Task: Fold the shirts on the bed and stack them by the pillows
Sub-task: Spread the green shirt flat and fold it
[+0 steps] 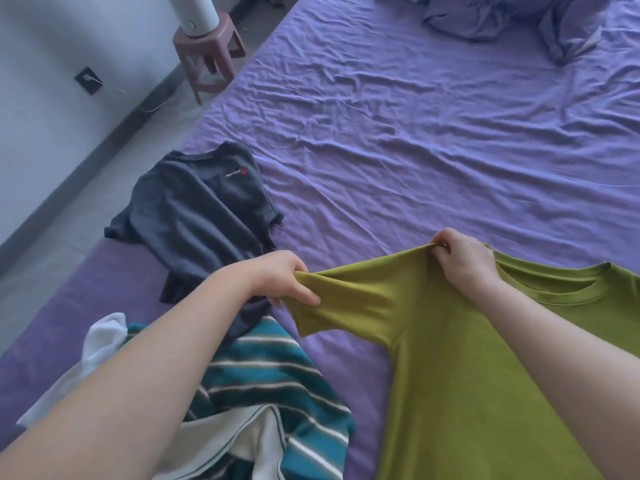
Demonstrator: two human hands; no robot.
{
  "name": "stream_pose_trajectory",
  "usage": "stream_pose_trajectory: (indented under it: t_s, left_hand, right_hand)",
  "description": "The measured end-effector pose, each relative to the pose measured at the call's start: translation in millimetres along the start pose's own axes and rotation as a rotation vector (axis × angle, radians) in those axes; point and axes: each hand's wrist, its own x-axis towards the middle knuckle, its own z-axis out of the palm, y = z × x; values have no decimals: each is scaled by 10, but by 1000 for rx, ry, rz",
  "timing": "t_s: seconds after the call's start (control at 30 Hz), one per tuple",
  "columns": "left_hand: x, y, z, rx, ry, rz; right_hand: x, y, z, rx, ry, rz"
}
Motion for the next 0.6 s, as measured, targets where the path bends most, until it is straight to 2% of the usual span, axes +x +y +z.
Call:
stream_pose_trajectory:
  t_s: [0.07, 0.1, 0.2, 0.33, 0.43, 0.6]
  left_hand:
    - [-19, -47, -12, -79, 52, -56]
    - [-17, -60, 1, -36, 99, -81]
    - [46, -41, 196, 264, 253, -125]
    - [106, 64, 555, 90, 569, -121]
    - [145, 24, 666, 30, 583, -179]
    - [227, 62, 653, 190, 537, -72]
  right_hand:
    - [-26, -26, 5, -25, -5, -8]
    - [-45, -40, 11, -38, -4, -20]
    - [-162, -77, 52, -64, 64, -125]
    - [-378, -68, 177, -84, 134, -295]
    - [-436, -59, 283, -119, 76, -340]
    - [-353, -78, 370, -403, -73, -448]
